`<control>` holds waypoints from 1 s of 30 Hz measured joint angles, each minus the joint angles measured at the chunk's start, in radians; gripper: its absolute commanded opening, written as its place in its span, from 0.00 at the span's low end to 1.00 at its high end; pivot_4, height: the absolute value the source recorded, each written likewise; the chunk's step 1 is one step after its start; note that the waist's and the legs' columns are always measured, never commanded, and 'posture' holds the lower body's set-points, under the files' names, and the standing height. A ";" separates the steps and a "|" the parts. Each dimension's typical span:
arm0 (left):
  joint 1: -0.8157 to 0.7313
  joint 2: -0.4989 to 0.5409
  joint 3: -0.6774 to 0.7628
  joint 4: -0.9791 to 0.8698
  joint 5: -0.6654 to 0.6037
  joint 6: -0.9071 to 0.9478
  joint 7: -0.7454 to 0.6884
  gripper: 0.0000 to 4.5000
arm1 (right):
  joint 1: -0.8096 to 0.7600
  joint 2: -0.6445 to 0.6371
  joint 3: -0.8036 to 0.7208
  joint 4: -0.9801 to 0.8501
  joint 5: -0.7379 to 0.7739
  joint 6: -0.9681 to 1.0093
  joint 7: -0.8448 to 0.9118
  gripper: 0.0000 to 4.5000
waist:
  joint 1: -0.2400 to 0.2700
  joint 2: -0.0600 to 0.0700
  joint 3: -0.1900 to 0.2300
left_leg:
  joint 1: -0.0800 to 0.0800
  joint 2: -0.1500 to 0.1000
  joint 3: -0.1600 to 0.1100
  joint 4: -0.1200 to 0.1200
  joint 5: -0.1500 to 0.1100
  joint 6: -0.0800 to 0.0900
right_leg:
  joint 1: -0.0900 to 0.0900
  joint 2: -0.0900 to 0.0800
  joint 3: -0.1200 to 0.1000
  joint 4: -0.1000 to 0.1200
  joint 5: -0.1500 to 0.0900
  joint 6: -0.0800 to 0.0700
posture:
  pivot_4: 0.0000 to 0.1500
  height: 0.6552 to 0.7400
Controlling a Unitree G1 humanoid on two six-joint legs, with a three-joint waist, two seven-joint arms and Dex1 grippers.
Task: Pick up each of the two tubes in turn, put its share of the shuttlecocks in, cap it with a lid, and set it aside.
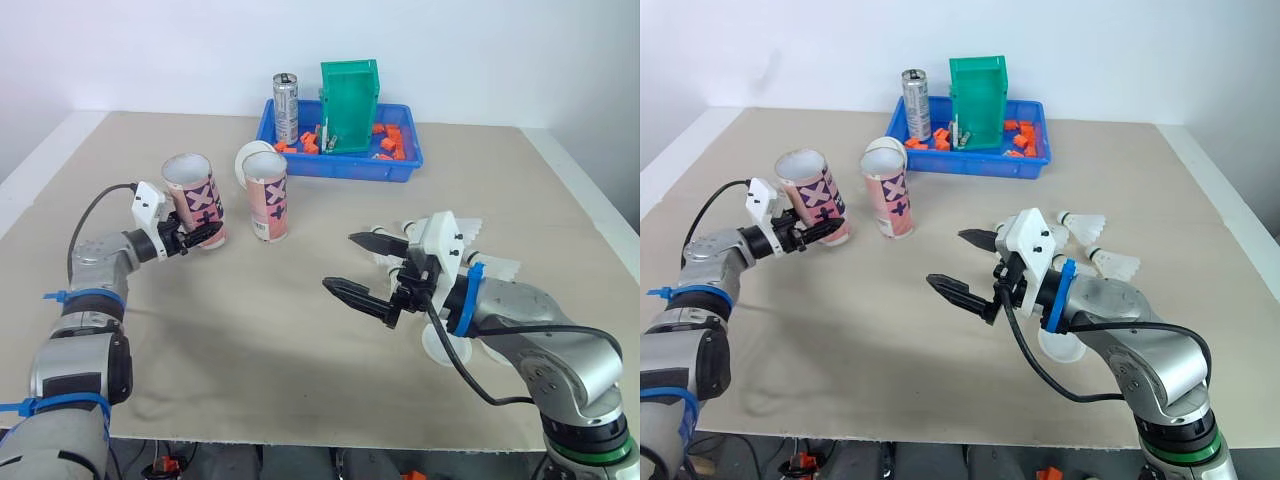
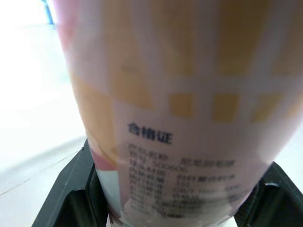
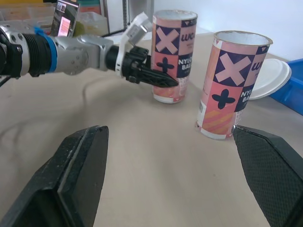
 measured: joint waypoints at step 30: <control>0.253 0.470 -0.546 -0.853 -0.096 0.329 -0.449 0.66 | 0.468 -0.090 -0.185 -0.156 0.161 0.164 -0.247 1.00 | 0.002 0.006 -0.009 | 0.019 -0.002 0.007 -0.001 0.002 0.003 | 0.014 -0.013 -0.007 0.008 -0.012 -0.013 | 1.00 0.95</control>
